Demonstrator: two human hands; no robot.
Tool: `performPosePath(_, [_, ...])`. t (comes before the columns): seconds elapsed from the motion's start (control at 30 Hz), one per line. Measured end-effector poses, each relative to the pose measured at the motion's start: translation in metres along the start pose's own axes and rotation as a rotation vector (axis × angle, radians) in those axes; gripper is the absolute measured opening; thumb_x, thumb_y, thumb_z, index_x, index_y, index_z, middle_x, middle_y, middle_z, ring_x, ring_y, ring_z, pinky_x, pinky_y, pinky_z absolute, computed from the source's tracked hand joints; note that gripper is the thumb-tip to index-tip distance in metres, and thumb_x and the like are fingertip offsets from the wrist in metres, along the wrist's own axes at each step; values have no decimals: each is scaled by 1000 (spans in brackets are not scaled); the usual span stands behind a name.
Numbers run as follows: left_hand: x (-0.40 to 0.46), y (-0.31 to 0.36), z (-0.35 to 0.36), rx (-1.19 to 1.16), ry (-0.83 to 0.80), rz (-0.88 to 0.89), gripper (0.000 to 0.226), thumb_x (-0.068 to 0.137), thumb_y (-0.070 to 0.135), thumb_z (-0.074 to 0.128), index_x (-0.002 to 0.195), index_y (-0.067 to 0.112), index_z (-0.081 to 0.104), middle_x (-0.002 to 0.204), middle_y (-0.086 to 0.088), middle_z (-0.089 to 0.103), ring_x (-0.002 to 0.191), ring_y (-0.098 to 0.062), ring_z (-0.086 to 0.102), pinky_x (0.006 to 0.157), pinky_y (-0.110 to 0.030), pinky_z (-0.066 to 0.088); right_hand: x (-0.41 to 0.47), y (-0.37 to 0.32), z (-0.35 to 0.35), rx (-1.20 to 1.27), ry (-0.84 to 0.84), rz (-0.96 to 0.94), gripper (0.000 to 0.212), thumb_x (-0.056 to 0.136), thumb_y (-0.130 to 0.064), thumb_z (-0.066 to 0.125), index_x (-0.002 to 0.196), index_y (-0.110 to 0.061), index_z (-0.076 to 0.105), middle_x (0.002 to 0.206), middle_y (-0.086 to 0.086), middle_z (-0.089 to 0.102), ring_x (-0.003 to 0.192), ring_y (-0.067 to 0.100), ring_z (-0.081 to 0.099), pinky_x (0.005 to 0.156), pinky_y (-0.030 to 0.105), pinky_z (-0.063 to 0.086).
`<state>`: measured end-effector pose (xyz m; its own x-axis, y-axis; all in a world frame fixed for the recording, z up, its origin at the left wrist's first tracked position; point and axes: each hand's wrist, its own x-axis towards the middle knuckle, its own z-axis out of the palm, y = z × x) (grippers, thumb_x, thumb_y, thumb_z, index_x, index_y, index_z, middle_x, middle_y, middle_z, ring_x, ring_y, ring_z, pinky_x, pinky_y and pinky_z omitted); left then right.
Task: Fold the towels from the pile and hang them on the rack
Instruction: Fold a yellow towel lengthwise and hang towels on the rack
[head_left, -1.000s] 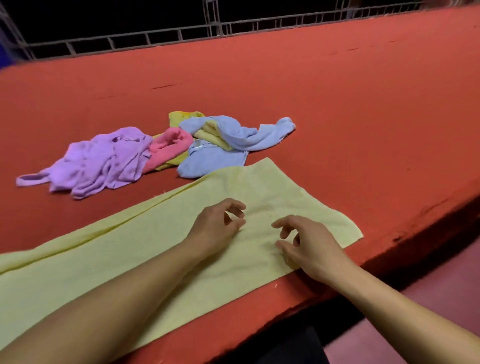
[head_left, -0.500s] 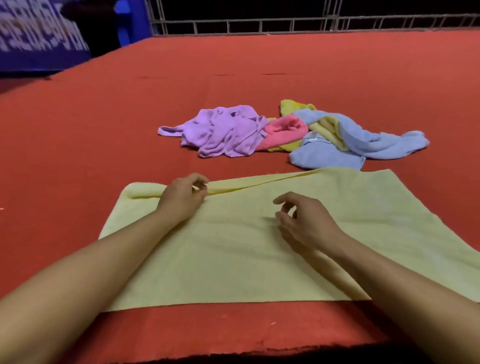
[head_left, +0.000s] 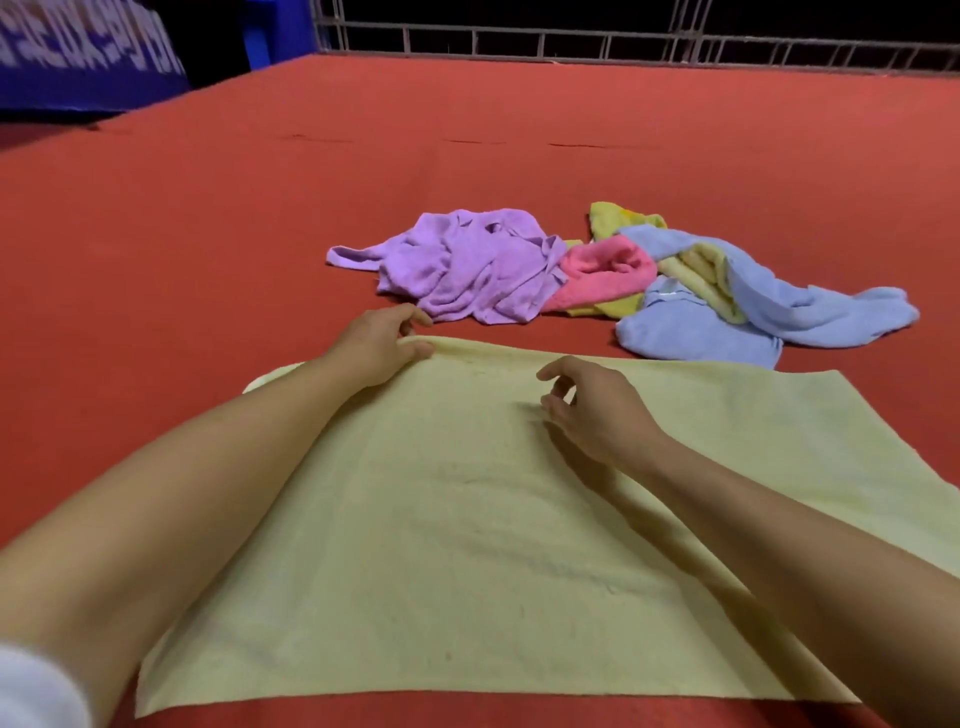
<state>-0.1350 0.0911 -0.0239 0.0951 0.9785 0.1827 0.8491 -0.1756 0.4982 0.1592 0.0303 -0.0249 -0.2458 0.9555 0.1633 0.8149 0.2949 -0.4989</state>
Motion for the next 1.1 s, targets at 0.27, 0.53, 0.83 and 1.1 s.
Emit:
performPosePath(0.27, [-4, -35, -27, 58, -195, -66, 43, 73, 47, 81, 110, 36, 61, 86, 8, 56, 74, -9, 53, 61, -25, 36, 24, -2, 25, -147, -28, -21, 34, 92, -28, 59, 125, -24, 57, 115, -4, 61, 108, 20, 55, 85, 34, 46])
performPosePath(0.53, [-21, -90, -69, -55, -60, -215, 35, 71, 35, 85, 101, 33, 66, 76, 8, 57, 68, -11, 53, 60, -27, 39, 36, -10, 26, -291, -67, 39, 31, 93, -36, 55, 123, -29, 57, 115, -5, 60, 106, 22, 58, 79, 37, 51])
performPosePath(0.83, [-51, -105, -72, -209, 95, -201, 26, 86, 19, 74, 107, 31, 63, 89, 9, 68, 79, -6, 61, 67, -16, 43, 39, -49, 39, -248, -21, -116, 36, 89, -31, 65, 124, -27, 57, 111, -7, 60, 106, 21, 54, 82, 37, 48])
performPosePath(1.1, [-90, -87, -96, -355, 288, -145, 41, 82, 8, 76, 115, 26, 60, 83, 8, 73, 73, -4, 62, 69, -16, 47, 31, -118, 63, 7, 130, -392, 46, 85, -19, 71, 128, -20, 58, 112, -2, 64, 105, 26, 54, 90, 39, 45])
